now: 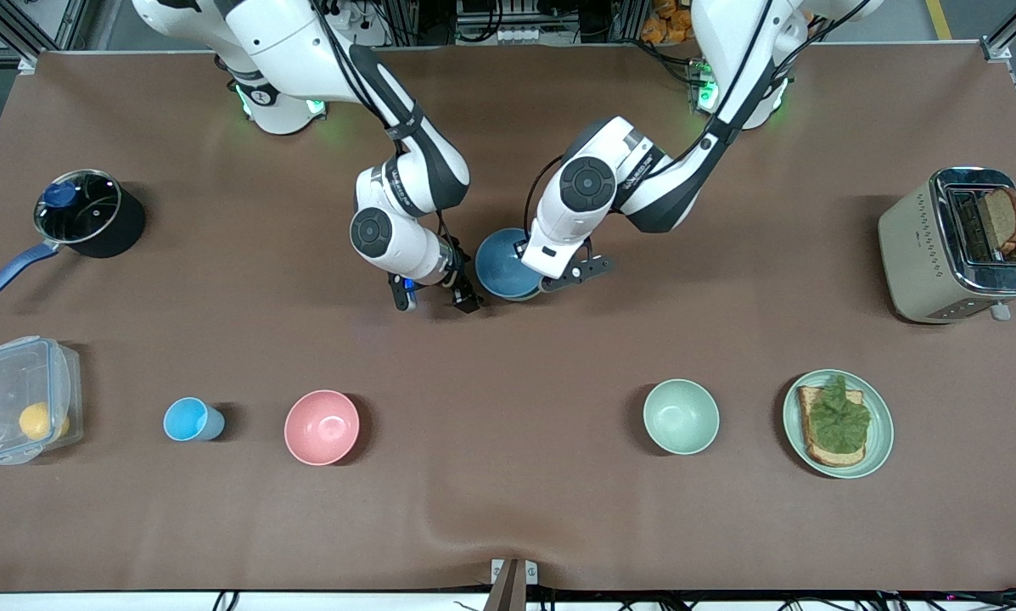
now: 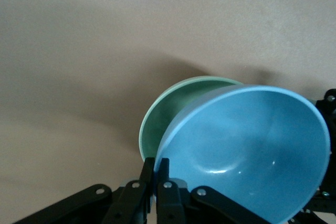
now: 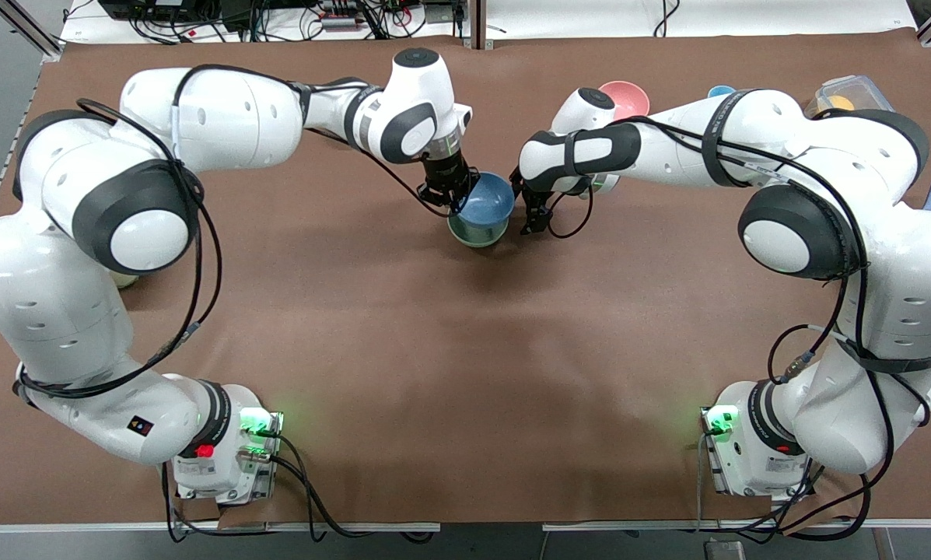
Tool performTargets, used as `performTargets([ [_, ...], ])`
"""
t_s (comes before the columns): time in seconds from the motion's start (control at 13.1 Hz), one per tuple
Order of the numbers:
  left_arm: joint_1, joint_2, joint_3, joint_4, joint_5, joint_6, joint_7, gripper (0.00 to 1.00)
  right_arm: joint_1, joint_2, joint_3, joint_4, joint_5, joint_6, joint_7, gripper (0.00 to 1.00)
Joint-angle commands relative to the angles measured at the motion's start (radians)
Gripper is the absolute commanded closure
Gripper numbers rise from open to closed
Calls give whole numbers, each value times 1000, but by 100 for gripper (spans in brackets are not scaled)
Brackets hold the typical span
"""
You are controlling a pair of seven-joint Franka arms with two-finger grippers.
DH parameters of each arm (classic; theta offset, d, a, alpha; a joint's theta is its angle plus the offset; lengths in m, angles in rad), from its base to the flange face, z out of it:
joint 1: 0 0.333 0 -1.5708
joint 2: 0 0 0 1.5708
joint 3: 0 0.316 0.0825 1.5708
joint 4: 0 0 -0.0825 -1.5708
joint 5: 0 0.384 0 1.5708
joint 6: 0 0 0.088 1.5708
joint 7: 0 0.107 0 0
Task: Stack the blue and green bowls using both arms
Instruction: 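Lower the blue bowl into the green bowl with the left gripper, then open the left gripper and lift away while the right gripper releases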
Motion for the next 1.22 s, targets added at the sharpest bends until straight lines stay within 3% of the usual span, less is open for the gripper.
performTargets([
  [0.0, -12, -3, 3, -32, -9, 43, -4, 100, 5, 5, 1, 9, 24, 3, 7, 0],
  [0.91, -2, 31, 3, -41, 5, 83, 10, 97, 11, 6, 1, 9, 24, 9, 7, 0],
  [0.99, 1, 31, 3, -40, 5, 83, 10, 76, 11, 5, 1, 9, 24, 9, 7, 0],
  [1.07, 4, 28, 3, -40, 5, 83, 10, 32, 11, 6, 1, 9, 24, 9, 7, 0],
  [1.14, 4, 23, 3, -38, 3, 81, 10, 2, 11, 7, 1, 9, 24, 9, 7, 0],
])
